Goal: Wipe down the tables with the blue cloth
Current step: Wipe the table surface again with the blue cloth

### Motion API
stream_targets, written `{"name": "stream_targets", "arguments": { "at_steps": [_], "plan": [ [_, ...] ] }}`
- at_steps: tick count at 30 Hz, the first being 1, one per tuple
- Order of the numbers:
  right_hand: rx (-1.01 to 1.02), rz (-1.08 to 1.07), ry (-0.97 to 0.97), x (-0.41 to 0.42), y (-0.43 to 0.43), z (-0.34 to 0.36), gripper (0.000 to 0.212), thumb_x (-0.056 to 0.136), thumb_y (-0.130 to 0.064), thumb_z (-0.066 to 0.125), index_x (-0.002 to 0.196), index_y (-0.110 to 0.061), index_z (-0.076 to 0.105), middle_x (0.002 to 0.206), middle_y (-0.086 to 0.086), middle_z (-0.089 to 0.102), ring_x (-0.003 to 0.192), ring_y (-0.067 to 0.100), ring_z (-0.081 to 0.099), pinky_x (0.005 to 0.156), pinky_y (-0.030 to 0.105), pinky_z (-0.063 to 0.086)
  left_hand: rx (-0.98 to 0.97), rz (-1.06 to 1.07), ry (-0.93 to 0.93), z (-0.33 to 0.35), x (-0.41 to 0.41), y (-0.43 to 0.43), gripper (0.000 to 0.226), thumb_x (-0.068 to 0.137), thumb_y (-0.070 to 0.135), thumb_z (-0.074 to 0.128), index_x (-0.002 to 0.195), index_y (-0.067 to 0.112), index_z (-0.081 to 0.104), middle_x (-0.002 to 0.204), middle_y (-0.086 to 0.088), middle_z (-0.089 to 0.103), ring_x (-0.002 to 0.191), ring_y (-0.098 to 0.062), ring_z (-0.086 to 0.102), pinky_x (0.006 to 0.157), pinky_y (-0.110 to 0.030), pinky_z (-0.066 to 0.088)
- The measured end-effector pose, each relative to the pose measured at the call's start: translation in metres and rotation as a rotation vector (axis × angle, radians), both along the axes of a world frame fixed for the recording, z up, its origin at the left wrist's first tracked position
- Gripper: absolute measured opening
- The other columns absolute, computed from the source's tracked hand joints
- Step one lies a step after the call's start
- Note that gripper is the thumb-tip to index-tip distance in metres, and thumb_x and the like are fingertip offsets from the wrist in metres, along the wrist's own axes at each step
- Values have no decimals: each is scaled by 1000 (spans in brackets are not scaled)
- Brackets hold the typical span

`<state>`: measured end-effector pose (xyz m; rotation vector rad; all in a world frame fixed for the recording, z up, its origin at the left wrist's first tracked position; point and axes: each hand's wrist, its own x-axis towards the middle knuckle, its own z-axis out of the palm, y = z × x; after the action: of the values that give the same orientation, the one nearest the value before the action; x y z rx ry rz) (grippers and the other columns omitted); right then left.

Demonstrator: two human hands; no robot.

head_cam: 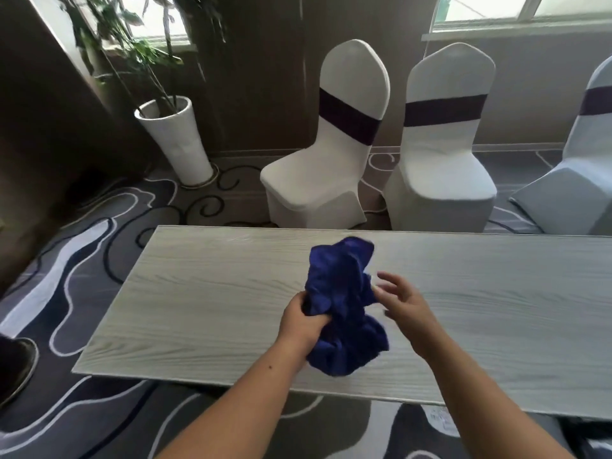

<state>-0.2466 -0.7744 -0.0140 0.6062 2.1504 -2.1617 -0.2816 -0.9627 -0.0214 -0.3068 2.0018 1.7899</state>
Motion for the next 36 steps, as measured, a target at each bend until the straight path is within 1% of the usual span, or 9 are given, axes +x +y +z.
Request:
{"name": "stream_targets", "arguments": {
  "at_steps": [4, 7, 9, 12, 17, 22, 29, 32, 36],
  "plan": [
    [848, 395, -82, -6, -15, -36, 95, 66, -59, 73, 145, -37, 26, 152, 2, 27, 138, 25, 26, 110, 40, 31, -574, -164, -15, -30, -15, -44, 75, 72, 21, 71, 140, 24, 39, 139, -13, 40, 125, -33, 48, 107, -38, 41],
    [1157, 811, -81, -26, -46, -63, 127, 50, -75, 69, 135, -58, -24, 158, -1, -22, 143, 30, -20, 115, 52, 7, -744, -211, 2, -45, -25, -88, 73, 73, 22, 67, 140, 26, 40, 142, -15, 41, 127, -33, 46, 109, -33, 36],
    [1278, 885, -31, -38, -61, -74, 135, 46, -75, 71, 127, -58, -36, 150, -2, -37, 139, 32, -31, 113, 58, 1, -826, -229, -16, -49, -30, -120, 71, 72, 22, 65, 139, 27, 42, 142, -13, 41, 127, -33, 46, 108, -32, 35],
    [1338, 869, -45, -65, -73, -93, 124, 56, -74, 66, 135, -53, -29, 150, 0, -37, 141, 32, -28, 113, 56, 0, -904, -187, -75, -58, -48, -177, 68, 73, 24, 65, 138, 25, 44, 144, -13, 40, 127, -33, 46, 109, -33, 33],
    [1354, 652, -144, -65, -116, -119, 83, 75, -61, 49, 147, -44, 11, 161, 5, 2, 147, 29, -5, 116, 50, 1, -932, -165, -78, -73, -85, -234, 60, 80, 22, 62, 137, 18, 46, 142, -18, 42, 126, -37, 46, 109, -37, 35],
    [1277, 664, 32, -76, -240, -112, 76, 50, -50, 71, 123, -31, 61, 140, 7, 53, 128, 34, 49, 101, 55, 39, -1047, -269, 72, -87, -123, -247, 57, 89, 35, 53, 143, 20, 39, 154, -12, 29, 142, -31, 25, 116, -40, 24],
    [1284, 802, 110, -92, -326, -116, 63, 59, -49, 66, 120, -37, 57, 141, -1, 52, 130, 28, 47, 101, 54, 41, -1150, -289, 84, -94, -156, -250, 46, 92, 42, 43, 135, 25, 46, 149, -8, 38, 138, -29, 32, 110, -53, 28],
    [1282, 701, 128, -91, -298, -127, 60, 60, -49, 67, 118, -39, 55, 142, -3, 51, 132, 26, 46, 103, 55, 37, -1117, -318, 81, -96, -168, -218, 53, 93, 46, 40, 144, 28, 37, 159, -6, 23, 146, -25, 18, 116, -52, 16],
    [1248, 400, 15, -81, -186, -128, 66, 52, -46, 72, 116, -36, 61, 139, 0, 54, 128, 28, 50, 101, 58, 38, -1087, -359, 120, -89, -170, -162, 54, 94, 45, 40, 144, 28, 36, 159, -6, 22, 146, -26, 19, 116, -51, 16]
  ]
}}
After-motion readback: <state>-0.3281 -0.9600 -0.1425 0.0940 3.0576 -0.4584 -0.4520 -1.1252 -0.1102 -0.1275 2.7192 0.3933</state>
